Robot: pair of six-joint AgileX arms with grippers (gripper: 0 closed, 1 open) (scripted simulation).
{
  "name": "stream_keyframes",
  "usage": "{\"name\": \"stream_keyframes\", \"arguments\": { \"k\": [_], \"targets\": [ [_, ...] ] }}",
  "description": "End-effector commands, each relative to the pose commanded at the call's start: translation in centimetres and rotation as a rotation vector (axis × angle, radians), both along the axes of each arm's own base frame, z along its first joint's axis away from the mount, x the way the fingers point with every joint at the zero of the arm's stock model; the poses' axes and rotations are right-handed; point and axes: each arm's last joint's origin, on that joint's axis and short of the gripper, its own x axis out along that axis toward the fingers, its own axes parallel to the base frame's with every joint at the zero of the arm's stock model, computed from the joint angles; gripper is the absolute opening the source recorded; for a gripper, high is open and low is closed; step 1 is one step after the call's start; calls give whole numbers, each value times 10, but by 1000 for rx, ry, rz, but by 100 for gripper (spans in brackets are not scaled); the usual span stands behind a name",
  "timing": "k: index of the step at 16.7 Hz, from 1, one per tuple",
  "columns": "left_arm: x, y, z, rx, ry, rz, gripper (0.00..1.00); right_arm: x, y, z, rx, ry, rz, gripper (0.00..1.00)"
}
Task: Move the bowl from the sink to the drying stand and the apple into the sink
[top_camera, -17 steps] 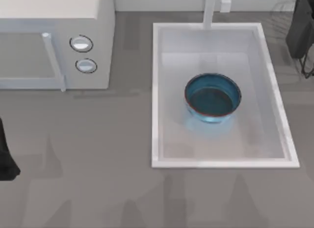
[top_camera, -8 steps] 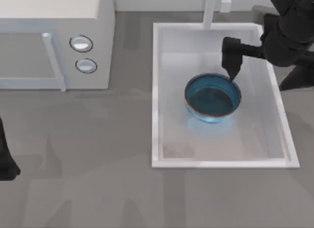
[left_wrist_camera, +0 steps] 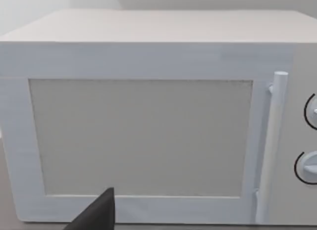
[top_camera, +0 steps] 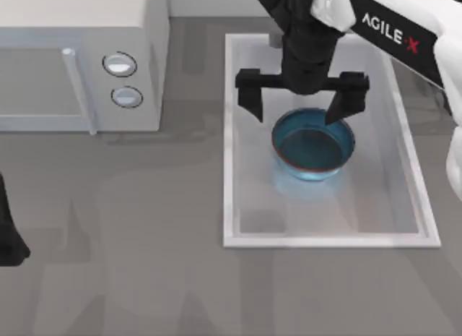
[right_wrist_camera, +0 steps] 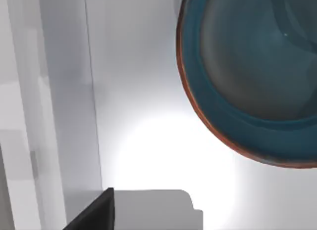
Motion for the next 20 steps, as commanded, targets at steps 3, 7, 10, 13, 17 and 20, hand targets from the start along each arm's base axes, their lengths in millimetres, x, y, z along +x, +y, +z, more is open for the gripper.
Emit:
{"name": "stream_keyframes", "arguments": {
  "k": [3,7,10,13,17,20],
  "targets": [
    [0,0,0,0,0,0,100,10,19,-15,-23,-55,24,100],
    [0,0,0,0,0,0,100,14,26,-20,-30,-82,32,100],
    [0,0,0,0,0,0,100,15,23,-20,-29,-80,27,100],
    [0,0,0,0,0,0,100,19,25,-37,-30,-81,32,100],
    [0,0,0,0,0,0,100,30,26,-91,-30,-83,32,100],
    [0,0,0,0,0,0,100,33,25,-118,-30,-82,32,100]
  ]
}}
